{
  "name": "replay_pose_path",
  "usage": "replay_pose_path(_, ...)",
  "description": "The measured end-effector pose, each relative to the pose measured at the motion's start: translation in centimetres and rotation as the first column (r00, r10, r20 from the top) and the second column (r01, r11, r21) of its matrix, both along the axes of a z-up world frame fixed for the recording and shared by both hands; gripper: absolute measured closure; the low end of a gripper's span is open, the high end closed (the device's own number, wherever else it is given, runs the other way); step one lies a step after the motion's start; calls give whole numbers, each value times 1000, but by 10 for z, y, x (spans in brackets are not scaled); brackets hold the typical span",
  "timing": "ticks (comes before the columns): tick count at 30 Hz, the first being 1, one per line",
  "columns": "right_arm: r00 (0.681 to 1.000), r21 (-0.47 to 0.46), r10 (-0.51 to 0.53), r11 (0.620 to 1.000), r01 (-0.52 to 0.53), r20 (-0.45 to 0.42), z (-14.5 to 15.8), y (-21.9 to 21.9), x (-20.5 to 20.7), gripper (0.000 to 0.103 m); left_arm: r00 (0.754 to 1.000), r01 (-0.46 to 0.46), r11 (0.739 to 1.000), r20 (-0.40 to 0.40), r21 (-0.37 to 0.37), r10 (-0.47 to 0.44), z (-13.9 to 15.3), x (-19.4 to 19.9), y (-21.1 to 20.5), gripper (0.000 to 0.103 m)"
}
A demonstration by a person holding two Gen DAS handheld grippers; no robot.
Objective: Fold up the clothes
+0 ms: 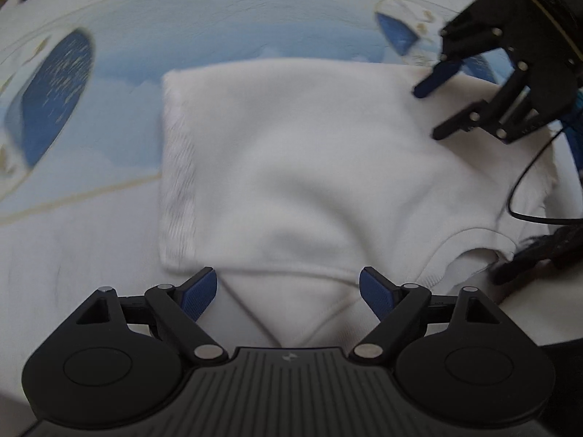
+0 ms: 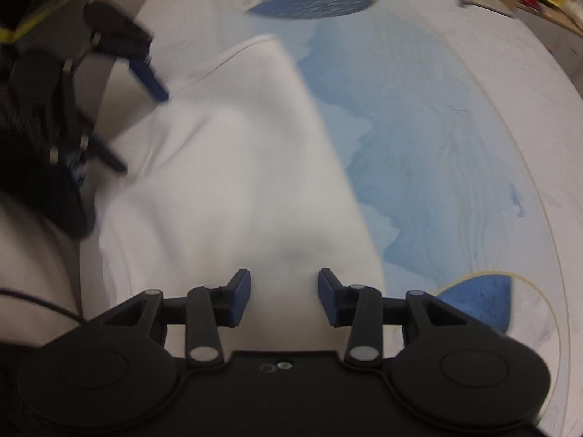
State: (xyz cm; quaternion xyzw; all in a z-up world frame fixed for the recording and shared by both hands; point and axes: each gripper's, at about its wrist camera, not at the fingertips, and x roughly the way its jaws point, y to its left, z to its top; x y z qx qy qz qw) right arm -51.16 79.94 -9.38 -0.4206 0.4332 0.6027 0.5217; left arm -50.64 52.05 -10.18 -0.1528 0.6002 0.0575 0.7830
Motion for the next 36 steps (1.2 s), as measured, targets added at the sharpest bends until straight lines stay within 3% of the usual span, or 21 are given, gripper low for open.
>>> replay_pose_path(3,997,0,78,997,-78,9,-7,-2,-3,0,994,-104,994,-34,16,104,1,-10,-10,17)
replay_pose_path(6,987,10,150,989,-151,58,-12,-4,-12,0,972,-228,973,-54,38,230,-3,-17,-15,17)
replay_pose_path(10,976,27,195,980,-199,95,-12,-8,-18,0,901,-433,901,-55,-30,431,-10,-25,-5,17)
replay_pose_path(12,976,32,198,979,-201,86,-13,-6,-12,0,876,-483,874,-44,-60,481,-11,-25,-2,17)
replay_pose_path(17,976,39,201,978,-204,80,-14,-6,-8,0,841,-541,839,-54,-55,539,-16,-16,4,17)
replay_pose_path(25,977,42,199,978,-203,76,-15,-5,-8,0,807,-588,809,-69,7,587,-16,8,7,17)
replay_pose_path(28,978,46,197,979,-201,71,-16,-5,-8,0,796,-604,797,-48,9,604,-12,12,5,30)
replay_pose_path(30,978,49,196,979,-199,70,-15,-5,-7,0,803,-595,804,-39,20,595,-8,13,3,45)
replay_pose_path(32,978,53,195,979,-199,68,-15,-6,-7,0,798,-601,799,-32,16,601,-5,11,3,71)
replay_pose_path(36,979,60,193,979,-197,67,-15,-7,-7,0,790,-613,790,2,15,613,2,10,-3,82)
